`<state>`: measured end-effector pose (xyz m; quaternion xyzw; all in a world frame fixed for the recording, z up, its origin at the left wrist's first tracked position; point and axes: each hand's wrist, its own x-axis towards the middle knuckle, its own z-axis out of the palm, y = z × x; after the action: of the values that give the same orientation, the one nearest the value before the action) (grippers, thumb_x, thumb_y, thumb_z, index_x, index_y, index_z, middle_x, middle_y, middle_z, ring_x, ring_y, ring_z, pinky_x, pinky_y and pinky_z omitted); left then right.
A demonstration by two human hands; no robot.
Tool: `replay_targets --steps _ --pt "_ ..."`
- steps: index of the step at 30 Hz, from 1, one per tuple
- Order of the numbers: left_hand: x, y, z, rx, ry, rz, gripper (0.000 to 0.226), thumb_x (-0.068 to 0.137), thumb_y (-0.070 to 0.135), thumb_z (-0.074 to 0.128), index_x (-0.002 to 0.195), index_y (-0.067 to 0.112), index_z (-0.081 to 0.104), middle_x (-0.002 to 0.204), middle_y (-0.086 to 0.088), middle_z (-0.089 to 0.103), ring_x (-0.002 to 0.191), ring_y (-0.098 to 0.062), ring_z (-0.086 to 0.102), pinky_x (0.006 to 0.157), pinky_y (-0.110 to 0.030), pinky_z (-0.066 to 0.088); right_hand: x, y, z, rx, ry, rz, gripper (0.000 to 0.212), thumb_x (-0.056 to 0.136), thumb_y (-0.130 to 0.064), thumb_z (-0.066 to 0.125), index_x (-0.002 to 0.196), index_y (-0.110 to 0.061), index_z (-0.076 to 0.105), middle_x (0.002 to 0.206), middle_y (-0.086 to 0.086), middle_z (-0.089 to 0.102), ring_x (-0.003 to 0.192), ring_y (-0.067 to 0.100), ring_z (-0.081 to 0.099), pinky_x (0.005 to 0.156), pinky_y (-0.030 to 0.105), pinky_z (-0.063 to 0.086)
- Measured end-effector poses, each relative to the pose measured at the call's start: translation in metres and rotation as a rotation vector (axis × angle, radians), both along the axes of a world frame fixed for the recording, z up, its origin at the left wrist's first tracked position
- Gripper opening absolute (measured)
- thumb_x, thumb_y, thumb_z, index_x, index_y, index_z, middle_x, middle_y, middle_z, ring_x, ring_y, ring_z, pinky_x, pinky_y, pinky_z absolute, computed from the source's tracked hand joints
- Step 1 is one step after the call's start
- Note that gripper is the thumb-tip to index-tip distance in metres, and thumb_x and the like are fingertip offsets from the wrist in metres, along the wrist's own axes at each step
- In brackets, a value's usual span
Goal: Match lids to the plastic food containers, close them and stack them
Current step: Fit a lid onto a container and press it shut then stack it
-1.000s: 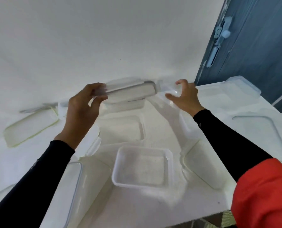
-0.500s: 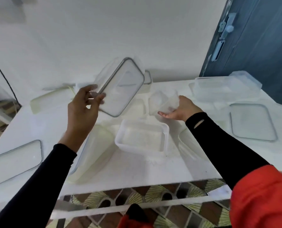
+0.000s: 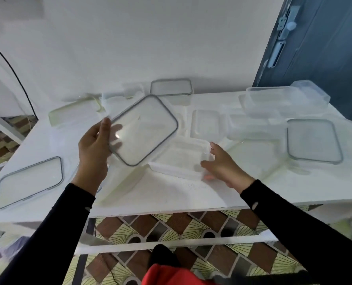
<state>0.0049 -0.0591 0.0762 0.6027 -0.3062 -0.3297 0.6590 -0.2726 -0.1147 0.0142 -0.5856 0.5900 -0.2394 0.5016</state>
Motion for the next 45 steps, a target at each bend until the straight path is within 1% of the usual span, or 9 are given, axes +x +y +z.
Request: replay_targets --steps 5,8,12,16,23,31,36,39,45 --pt "-0.001 0.005 -0.020 0.182 0.055 -0.090 0.032 0.094 0.045 0.056 0.098 0.016 0.070 0.088 0.009 0.076 0.065 0.001 0.059 0.056 -0.014 0.050 -0.015 0.015 0.008 0.041 -0.029 0.056 0.071 0.098 -0.037 0.054 0.156 -0.027 0.014 0.158 -0.003 0.029 0.145 0.019 0.030 0.114 0.039 0.034" --pt "-0.016 0.003 -0.027 0.248 0.042 -0.243 0.026 0.094 0.038 0.056 0.097 0.015 0.068 0.083 0.008 0.076 0.060 0.002 0.060 0.053 -0.014 0.051 -0.022 0.020 0.021 -0.033 -0.150 -0.019 0.060 0.095 -0.059 0.041 0.148 -0.031 0.036 0.150 -0.007 0.044 0.133 0.015 0.047 0.110 0.037 0.039" --pt "-0.042 -0.012 -0.023 0.273 0.025 -0.378 0.027 0.094 0.039 0.057 0.098 0.015 0.068 0.086 0.004 0.076 0.071 -0.001 0.067 0.057 -0.018 0.053 -0.017 0.023 0.024 -0.053 -0.290 -0.121 0.019 0.092 -0.038 0.064 0.107 -0.027 0.063 0.101 -0.003 0.071 0.090 0.016 0.068 0.077 0.032 0.054" --pt "-0.030 -0.027 -0.022 0.223 0.249 -0.436 0.031 0.092 0.025 0.063 0.115 0.006 0.064 0.106 -0.005 0.071 0.089 -0.011 0.068 0.075 -0.020 0.056 -0.015 0.013 0.013 0.018 -0.386 -0.307 0.037 0.089 -0.030 0.071 0.119 -0.011 0.060 0.098 0.006 0.069 0.075 0.017 0.068 0.055 0.027 0.052" --pt "-0.021 -0.013 -0.052 0.314 -0.103 -0.288 0.037 0.085 0.017 0.073 0.121 0.009 0.063 0.103 0.000 0.072 0.090 -0.003 0.066 0.079 -0.012 0.048 -0.009 0.003 0.003 -0.008 -0.203 -0.207 0.050 0.086 -0.037 0.072 0.127 -0.010 0.061 0.083 0.001 0.057 0.067 0.015 0.059 0.046 0.024 0.047" --pt "-0.022 0.000 -0.062 0.370 -0.074 -0.318 0.039 0.085 0.027 0.072 0.121 0.017 0.060 0.109 -0.004 0.068 0.090 -0.006 0.062 0.072 -0.021 0.048 -0.018 0.011 0.009 0.119 -0.176 -0.120 0.063 0.081 -0.041 0.076 0.136 -0.022 0.051 0.085 0.005 0.049 0.071 0.015 0.059 0.052 0.026 0.054" --pt "-0.020 0.002 -0.062 0.385 0.065 -0.383 0.053 0.068 0.035 0.080 0.114 0.015 0.066 0.115 -0.013 0.070 0.113 -0.028 0.063 0.101 -0.048 0.049 -0.020 0.012 0.009 0.193 -0.286 -0.099 0.022 0.084 -0.023 0.075 0.103 -0.026 0.065 0.091 -0.005 0.063 0.080 0.010 0.063 0.059 0.016 0.055" --pt "-0.020 -0.005 -0.063 0.385 0.038 -0.377 0.032 0.076 0.028 0.078 0.106 0.019 0.067 0.115 -0.014 0.069 0.103 -0.023 0.065 0.101 -0.046 0.049 -0.018 0.004 0.010 0.206 -0.321 -0.130 0.031 0.083 -0.019 0.075 0.112 -0.017 0.066 0.095 -0.005 0.069 0.084 0.010 0.065 0.060 0.019 0.054" --pt "-0.014 -0.003 -0.062 0.492 0.193 -0.512 0.057 0.065 0.026 0.079 0.114 0.001 0.065 0.104 -0.014 0.067 0.092 -0.019 0.063 0.091 -0.032 0.053 -0.022 -0.004 0.006 0.337 -0.385 -0.198 0.052 0.077 -0.018 0.079 0.124 -0.010 0.059 0.108 0.010 0.071 0.090 0.022 0.065 0.068 0.030 0.055"
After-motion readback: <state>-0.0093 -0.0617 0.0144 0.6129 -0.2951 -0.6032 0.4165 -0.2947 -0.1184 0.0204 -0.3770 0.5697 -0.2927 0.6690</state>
